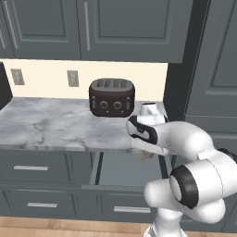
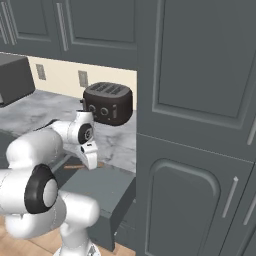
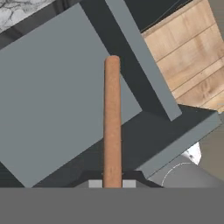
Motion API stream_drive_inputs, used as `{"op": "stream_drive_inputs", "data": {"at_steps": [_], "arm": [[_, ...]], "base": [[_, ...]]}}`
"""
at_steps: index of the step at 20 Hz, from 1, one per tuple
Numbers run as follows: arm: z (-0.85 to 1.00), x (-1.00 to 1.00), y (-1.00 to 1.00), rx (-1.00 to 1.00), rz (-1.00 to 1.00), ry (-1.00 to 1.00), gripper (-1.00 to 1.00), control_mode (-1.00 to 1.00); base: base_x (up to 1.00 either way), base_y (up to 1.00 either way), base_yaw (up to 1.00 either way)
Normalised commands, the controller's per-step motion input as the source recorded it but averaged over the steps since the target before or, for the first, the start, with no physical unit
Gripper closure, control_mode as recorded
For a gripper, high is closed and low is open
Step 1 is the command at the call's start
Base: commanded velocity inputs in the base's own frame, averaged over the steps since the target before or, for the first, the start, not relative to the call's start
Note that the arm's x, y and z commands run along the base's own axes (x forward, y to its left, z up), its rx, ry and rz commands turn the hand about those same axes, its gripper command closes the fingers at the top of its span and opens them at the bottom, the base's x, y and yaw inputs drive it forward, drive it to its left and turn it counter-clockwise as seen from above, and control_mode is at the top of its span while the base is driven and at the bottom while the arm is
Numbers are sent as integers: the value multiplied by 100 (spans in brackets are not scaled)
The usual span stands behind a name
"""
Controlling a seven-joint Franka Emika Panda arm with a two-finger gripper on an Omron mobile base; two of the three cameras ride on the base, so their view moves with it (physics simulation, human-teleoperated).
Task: Take a straw from the drawer in front and place it inside the glass cup on the dining counter.
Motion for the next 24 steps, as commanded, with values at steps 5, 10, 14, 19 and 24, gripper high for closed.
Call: {"op": "stream_drive_inputs", "data": {"at_steps": [5, 10, 14, 19, 24], "arm": [[95, -74, 0, 0, 0, 4, 100, -100], [52, -81, 0, 0, 0, -2, 100, -100], [20, -41, 0, 0, 0, -6, 100, -100], [4, -28, 0, 0, 0, -2, 100, 100], [0, 0, 0, 0, 0, 0, 100, 100]], "base": [[0, 0, 0], [0, 0, 0], [0, 0, 0], [-10, 1, 0], [-39, 64, -13]]}}
